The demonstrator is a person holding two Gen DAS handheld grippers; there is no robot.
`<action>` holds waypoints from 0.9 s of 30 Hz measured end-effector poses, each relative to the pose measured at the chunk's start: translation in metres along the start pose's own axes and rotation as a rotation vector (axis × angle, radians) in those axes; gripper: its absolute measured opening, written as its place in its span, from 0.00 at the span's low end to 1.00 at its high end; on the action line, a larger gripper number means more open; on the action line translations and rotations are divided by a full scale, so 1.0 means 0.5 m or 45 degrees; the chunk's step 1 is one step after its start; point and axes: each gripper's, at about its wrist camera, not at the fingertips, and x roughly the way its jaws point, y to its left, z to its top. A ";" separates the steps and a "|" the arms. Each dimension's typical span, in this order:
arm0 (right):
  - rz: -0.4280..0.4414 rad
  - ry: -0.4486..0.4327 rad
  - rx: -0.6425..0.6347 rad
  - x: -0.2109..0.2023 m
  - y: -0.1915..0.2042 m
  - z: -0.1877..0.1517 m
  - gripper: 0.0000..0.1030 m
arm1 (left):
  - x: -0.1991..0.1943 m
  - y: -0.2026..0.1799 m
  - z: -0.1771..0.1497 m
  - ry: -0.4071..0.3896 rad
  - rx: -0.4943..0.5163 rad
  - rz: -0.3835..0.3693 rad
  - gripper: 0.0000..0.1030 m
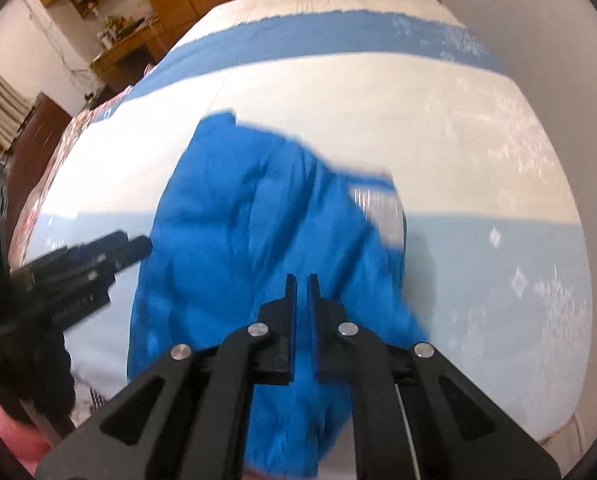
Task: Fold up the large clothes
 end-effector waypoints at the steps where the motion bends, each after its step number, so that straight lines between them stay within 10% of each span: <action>1: -0.004 -0.002 0.004 0.021 -0.001 0.014 0.06 | 0.009 -0.003 0.010 -0.007 0.003 0.012 0.41; 14: -0.024 0.120 0.187 0.205 -0.104 0.049 0.00 | 0.169 -0.010 0.068 0.105 0.043 0.057 0.44; 27: 0.060 0.046 0.167 0.048 -0.079 -0.053 0.06 | 0.035 0.019 -0.027 0.031 0.024 0.082 0.42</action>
